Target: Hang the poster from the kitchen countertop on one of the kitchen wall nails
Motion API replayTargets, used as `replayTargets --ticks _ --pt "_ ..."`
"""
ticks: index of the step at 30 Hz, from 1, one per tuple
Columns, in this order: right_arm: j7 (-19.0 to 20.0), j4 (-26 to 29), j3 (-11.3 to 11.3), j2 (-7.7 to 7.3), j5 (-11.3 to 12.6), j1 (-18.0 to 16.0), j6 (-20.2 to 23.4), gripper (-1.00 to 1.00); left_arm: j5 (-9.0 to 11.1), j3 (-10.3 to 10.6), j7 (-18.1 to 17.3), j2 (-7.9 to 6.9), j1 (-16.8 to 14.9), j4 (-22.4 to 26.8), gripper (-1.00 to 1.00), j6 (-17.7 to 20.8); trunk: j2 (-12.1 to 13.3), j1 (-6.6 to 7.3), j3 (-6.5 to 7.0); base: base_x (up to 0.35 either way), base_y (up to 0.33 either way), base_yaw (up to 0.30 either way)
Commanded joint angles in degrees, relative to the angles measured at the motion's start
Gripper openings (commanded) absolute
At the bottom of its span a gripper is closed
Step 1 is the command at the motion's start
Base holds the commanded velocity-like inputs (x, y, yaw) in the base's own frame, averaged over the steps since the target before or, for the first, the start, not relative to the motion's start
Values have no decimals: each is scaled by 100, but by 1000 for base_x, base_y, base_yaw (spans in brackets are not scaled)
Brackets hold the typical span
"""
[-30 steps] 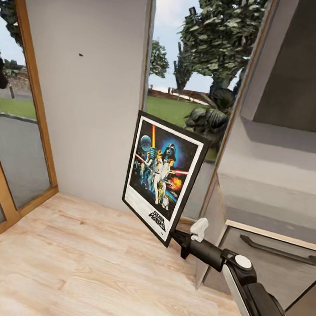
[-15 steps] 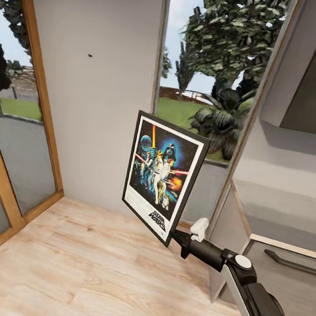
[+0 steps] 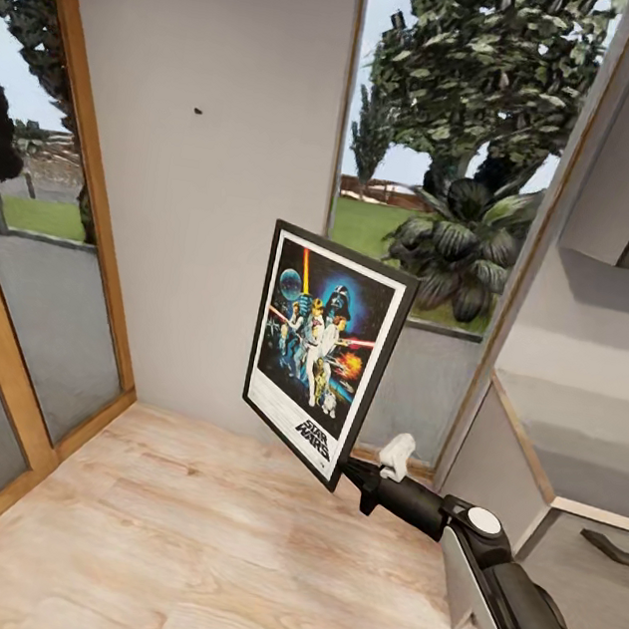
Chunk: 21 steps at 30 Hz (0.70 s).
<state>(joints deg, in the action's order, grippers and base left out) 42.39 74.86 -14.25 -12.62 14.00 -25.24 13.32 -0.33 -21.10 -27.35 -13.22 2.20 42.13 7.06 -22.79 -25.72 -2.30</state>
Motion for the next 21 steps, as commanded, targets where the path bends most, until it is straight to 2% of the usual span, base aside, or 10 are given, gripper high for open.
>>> replayTargets --ticks 1,21 --pt "15 2 -8 -4 76 -7 65 -100 -3 -18 -34 3 0 14 100 49 -12 -6 -12 212 303 0" --pt "23 -15 -46 -4 52 -7 71 -100 -6 -26 -34 -2 0 14 100 44 -12 -6 -12 211 304 0"
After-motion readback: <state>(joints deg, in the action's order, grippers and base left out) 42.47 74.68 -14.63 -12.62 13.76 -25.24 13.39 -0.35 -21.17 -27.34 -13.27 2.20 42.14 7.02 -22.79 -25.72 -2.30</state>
